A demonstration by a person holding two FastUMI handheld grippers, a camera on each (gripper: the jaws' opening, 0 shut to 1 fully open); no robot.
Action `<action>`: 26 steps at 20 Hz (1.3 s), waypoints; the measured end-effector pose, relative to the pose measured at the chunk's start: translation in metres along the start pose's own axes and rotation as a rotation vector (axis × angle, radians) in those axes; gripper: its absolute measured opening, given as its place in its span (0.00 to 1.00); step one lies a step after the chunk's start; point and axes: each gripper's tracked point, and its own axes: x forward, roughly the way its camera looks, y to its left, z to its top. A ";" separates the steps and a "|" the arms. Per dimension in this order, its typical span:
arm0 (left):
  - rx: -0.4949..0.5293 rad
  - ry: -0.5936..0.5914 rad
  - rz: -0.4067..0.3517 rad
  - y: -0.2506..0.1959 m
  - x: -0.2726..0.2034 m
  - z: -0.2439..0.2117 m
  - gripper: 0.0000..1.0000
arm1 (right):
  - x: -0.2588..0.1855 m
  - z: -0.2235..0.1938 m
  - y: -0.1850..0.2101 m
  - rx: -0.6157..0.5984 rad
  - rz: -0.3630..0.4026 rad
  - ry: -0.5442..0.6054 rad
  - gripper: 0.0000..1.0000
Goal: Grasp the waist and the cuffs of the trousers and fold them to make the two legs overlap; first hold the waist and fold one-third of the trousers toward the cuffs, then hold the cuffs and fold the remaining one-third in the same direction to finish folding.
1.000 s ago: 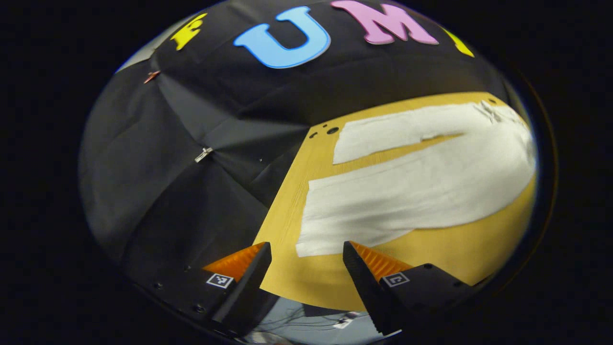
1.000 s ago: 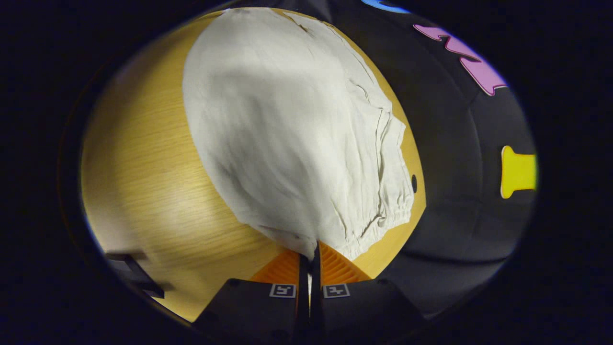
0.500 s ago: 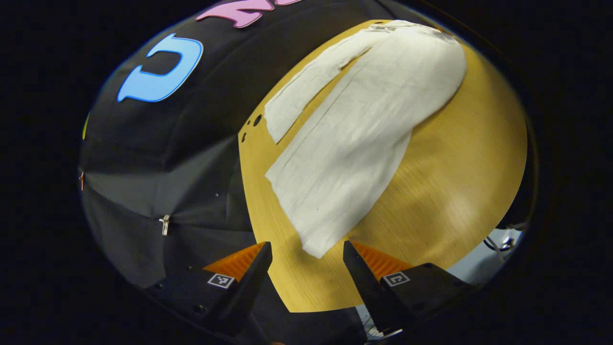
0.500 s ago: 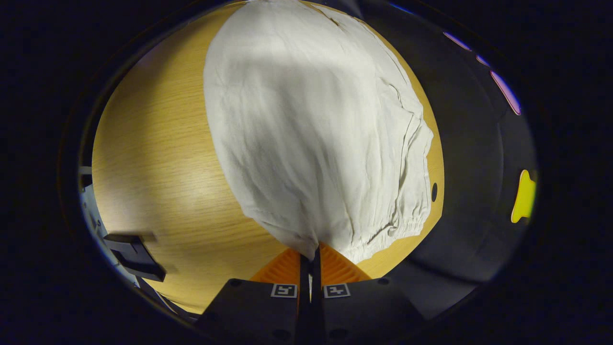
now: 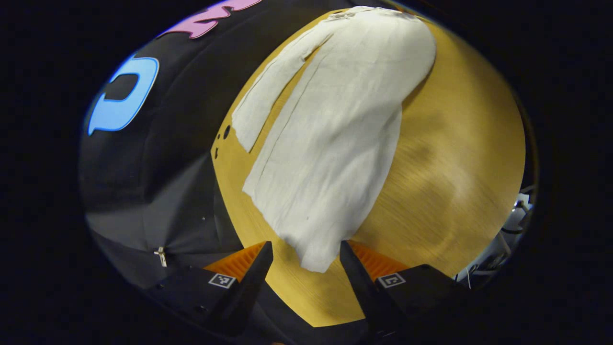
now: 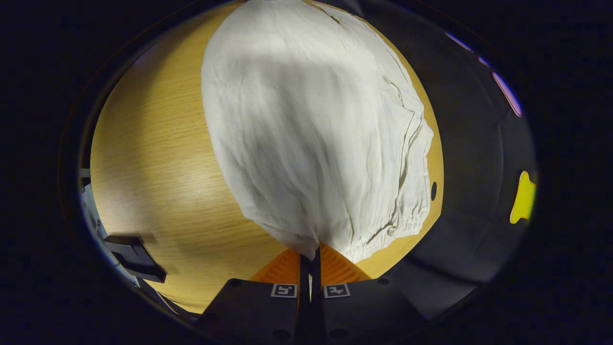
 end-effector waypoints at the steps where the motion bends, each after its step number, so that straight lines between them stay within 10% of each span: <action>1: 0.046 -0.011 -0.012 0.000 0.002 0.004 0.85 | -0.001 0.000 0.000 -0.004 -0.002 -0.001 0.05; 13: -0.039 0.002 -0.148 -0.002 0.025 0.015 0.11 | 0.001 -0.002 -0.001 -0.019 -0.011 -0.008 0.05; 26: -0.191 -0.110 0.075 0.116 0.005 0.068 0.05 | -0.026 -0.006 -0.071 0.362 -0.147 -0.063 0.05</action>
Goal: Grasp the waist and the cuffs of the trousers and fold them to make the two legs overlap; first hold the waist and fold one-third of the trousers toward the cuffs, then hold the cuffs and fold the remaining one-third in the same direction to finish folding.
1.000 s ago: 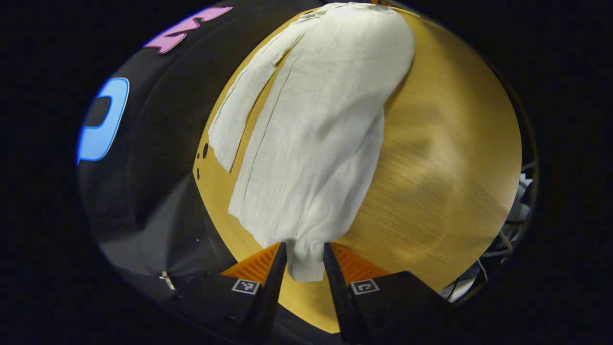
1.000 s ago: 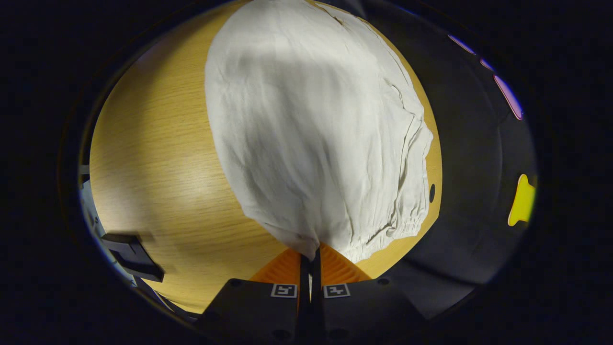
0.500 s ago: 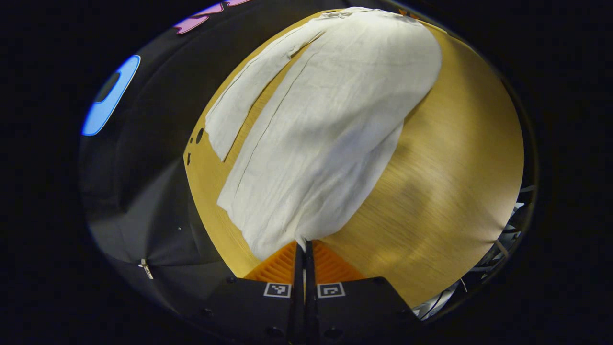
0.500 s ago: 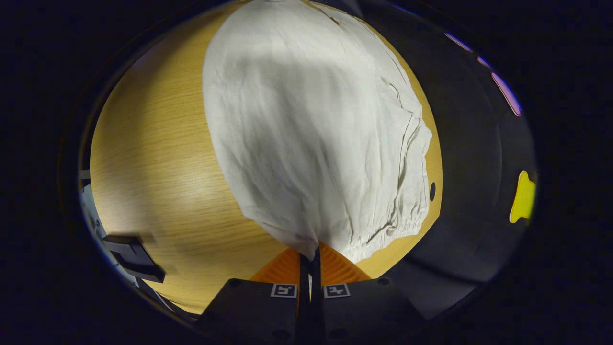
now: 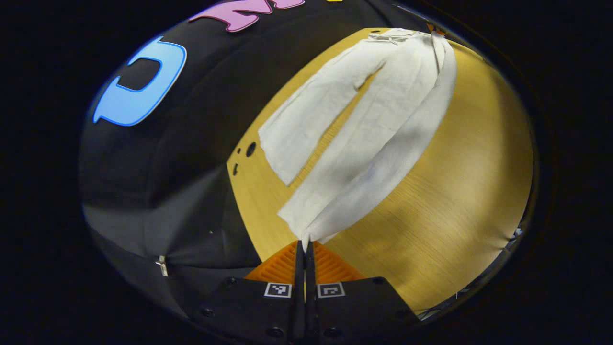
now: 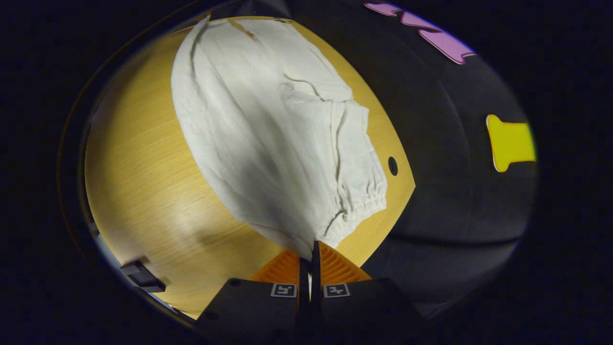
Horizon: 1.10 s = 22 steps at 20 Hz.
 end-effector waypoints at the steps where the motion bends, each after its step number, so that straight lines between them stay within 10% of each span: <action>1: -0.006 -0.011 0.021 0.011 0.003 0.011 0.05 | 0.000 0.006 -0.011 0.036 -0.017 -0.010 0.05; 11: -0.161 -0.066 0.147 0.109 0.073 0.114 0.05 | 0.024 0.086 -0.113 0.454 -0.125 -0.147 0.05; 22: -0.216 -0.036 0.172 0.118 0.179 0.158 0.06 | 0.114 0.103 -0.144 0.795 -0.118 -0.125 0.05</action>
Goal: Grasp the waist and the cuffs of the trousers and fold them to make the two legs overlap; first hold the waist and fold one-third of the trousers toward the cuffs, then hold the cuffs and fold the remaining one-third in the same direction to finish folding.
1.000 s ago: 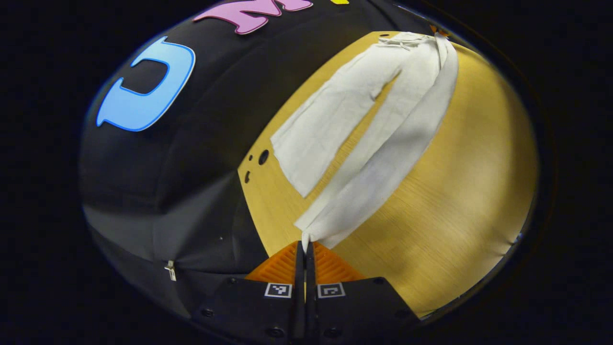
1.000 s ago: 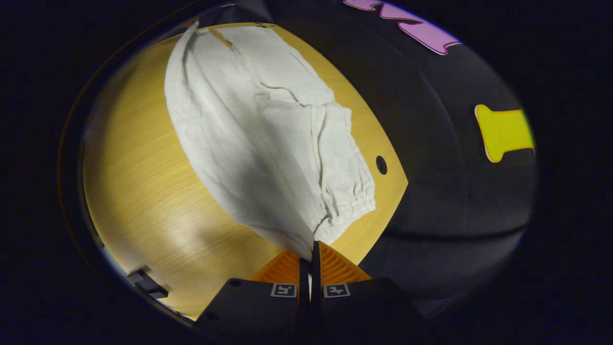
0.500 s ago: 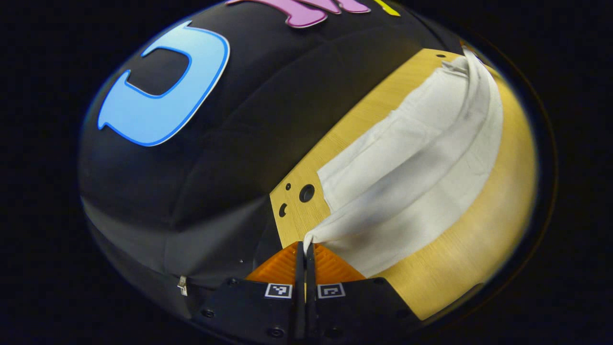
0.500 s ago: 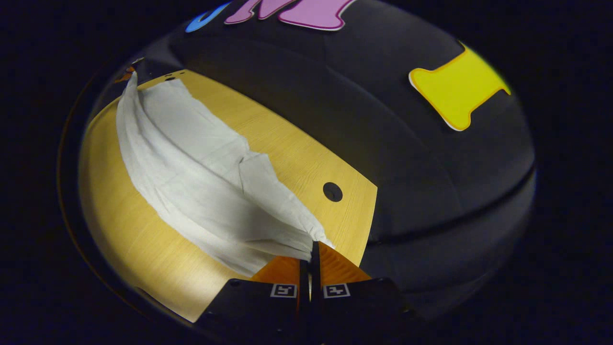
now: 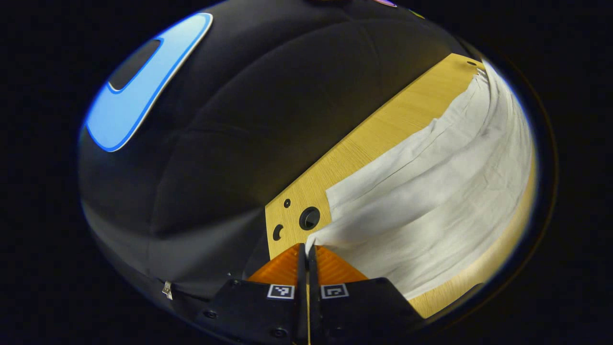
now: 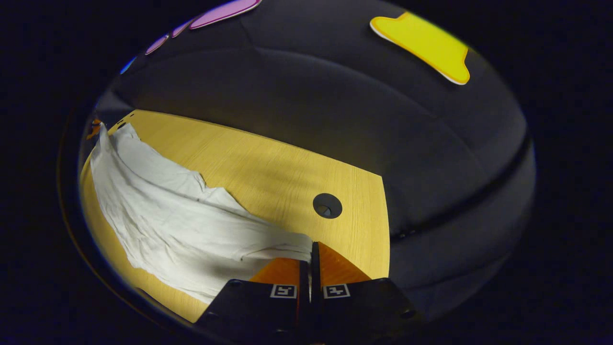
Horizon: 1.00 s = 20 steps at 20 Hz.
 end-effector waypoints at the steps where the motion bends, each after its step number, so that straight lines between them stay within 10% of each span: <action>1: -0.006 0.009 -0.007 -0.005 0.002 -0.003 0.09 | 0.002 -0.003 0.002 0.046 0.006 0.015 0.06; 3: -0.034 -0.004 -0.011 -0.008 -0.003 0.002 0.32 | 0.007 -0.004 0.009 0.179 0.049 0.022 0.22; 6: -0.072 -0.051 0.027 0.007 -0.023 0.011 0.89 | -0.006 -0.001 -0.011 0.326 0.018 0.000 0.84; 7: -0.087 -0.067 0.040 0.013 -0.033 0.016 0.92 | -0.007 -0.003 -0.016 0.373 0.006 -0.014 1.00; 20: -0.476 -0.184 0.052 -0.003 -0.162 0.032 0.96 | -0.031 -0.063 -0.036 0.784 -0.189 -0.146 0.99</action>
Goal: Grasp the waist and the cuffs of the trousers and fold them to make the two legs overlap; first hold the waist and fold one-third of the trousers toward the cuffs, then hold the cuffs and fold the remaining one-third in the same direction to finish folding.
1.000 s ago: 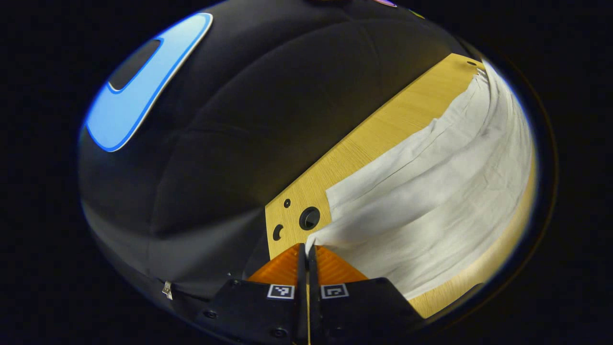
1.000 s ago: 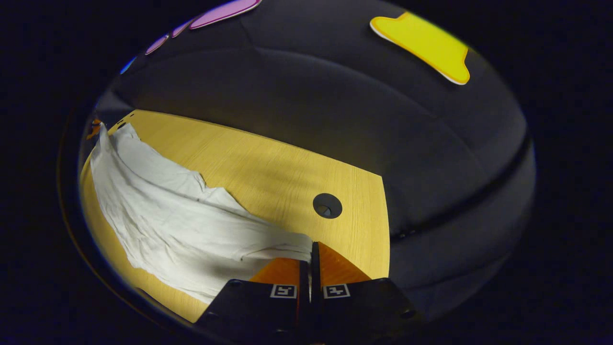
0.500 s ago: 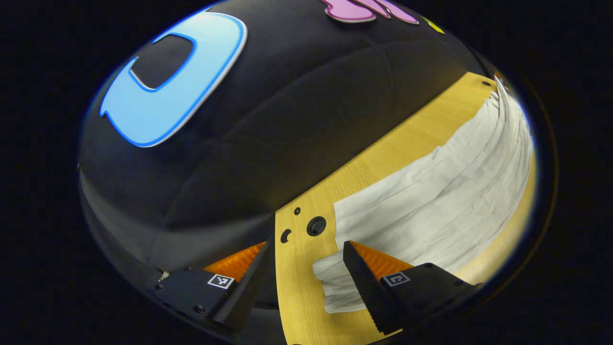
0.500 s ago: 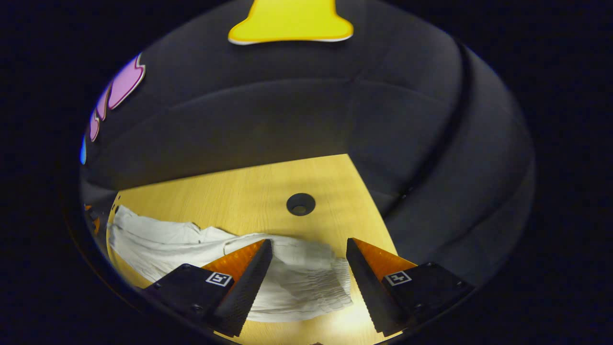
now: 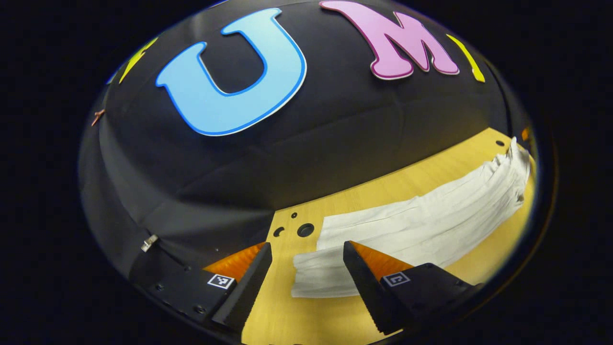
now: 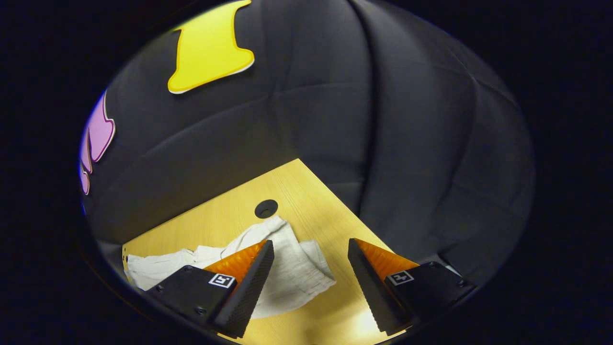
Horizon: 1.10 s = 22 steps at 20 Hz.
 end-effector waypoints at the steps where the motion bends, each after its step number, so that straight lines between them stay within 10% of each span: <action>1: -0.034 0.006 -0.008 -0.004 -0.006 -0.004 0.96 | 0.003 -0.010 -0.001 0.014 -0.009 0.007 0.99; 15: -0.198 0.009 -0.057 -0.040 -0.052 -0.006 0.97 | 0.014 -0.059 0.003 -0.032 -0.091 0.008 0.93; 18: -0.209 0.028 -0.056 -0.045 -0.063 -0.019 0.97 | 0.018 -0.065 0.013 -0.056 -0.089 -0.005 0.55; 22: -0.237 0.040 -0.048 -0.046 -0.073 -0.028 0.97 | 0.012 -0.064 0.022 -0.048 -0.064 -0.010 0.29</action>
